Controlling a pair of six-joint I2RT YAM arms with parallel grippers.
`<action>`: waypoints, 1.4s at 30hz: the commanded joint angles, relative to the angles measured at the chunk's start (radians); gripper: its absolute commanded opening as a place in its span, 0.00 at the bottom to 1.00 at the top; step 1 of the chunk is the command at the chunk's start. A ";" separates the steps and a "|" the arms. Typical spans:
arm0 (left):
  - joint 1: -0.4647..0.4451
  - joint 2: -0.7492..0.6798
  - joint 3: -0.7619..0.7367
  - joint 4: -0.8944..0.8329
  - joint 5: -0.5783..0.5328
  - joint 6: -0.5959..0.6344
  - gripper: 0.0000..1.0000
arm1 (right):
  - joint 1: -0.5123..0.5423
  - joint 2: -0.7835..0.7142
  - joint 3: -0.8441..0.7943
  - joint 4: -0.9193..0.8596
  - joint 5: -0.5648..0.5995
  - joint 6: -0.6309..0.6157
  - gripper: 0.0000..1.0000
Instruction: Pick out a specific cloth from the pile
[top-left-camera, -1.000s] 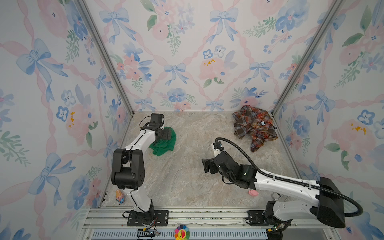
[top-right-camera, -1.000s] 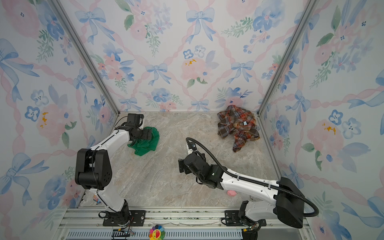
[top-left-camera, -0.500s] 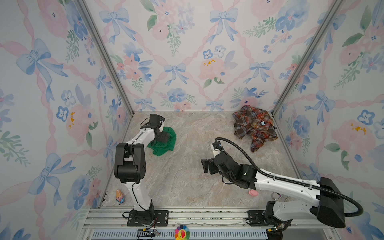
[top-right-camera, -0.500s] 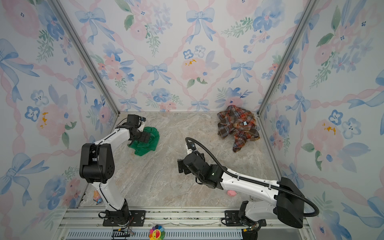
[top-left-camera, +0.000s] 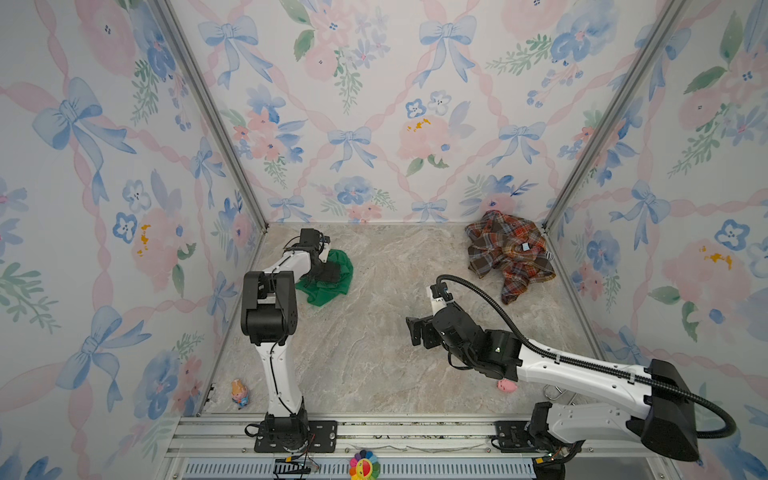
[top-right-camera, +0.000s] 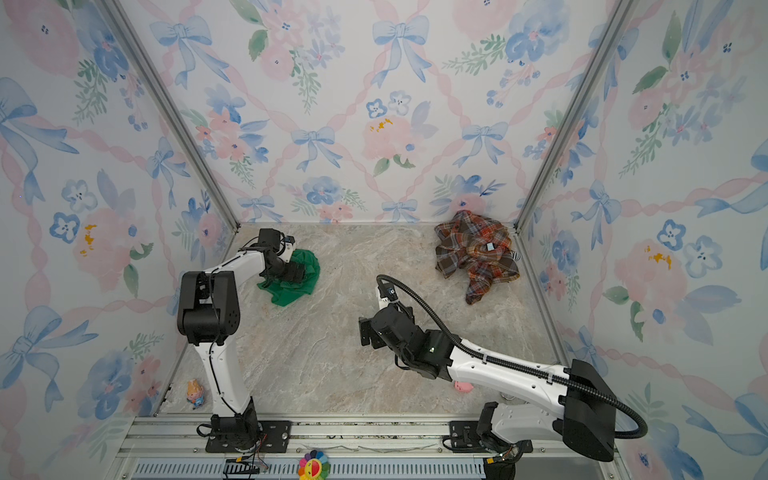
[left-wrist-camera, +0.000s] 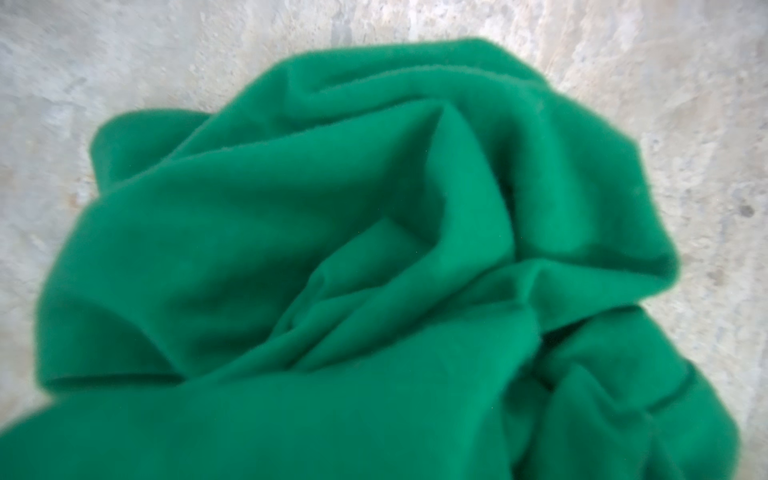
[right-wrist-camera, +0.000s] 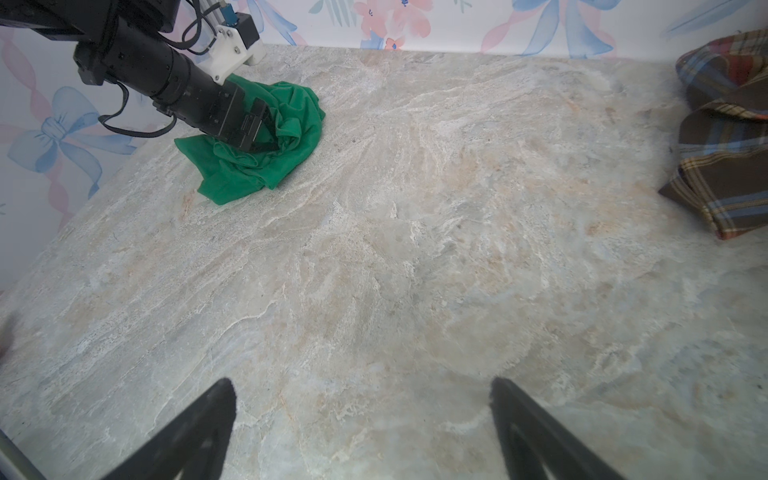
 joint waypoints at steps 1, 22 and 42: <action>0.001 0.122 -0.036 -0.118 0.037 -0.005 0.78 | 0.011 -0.011 -0.013 -0.030 0.019 0.014 0.97; 0.087 -0.023 0.023 0.000 -0.052 -0.205 0.00 | 0.012 -0.014 -0.008 -0.048 0.022 0.021 0.97; 0.093 0.163 0.299 0.172 -0.020 -0.875 0.00 | 0.027 -0.061 -0.009 -0.095 0.062 0.038 0.97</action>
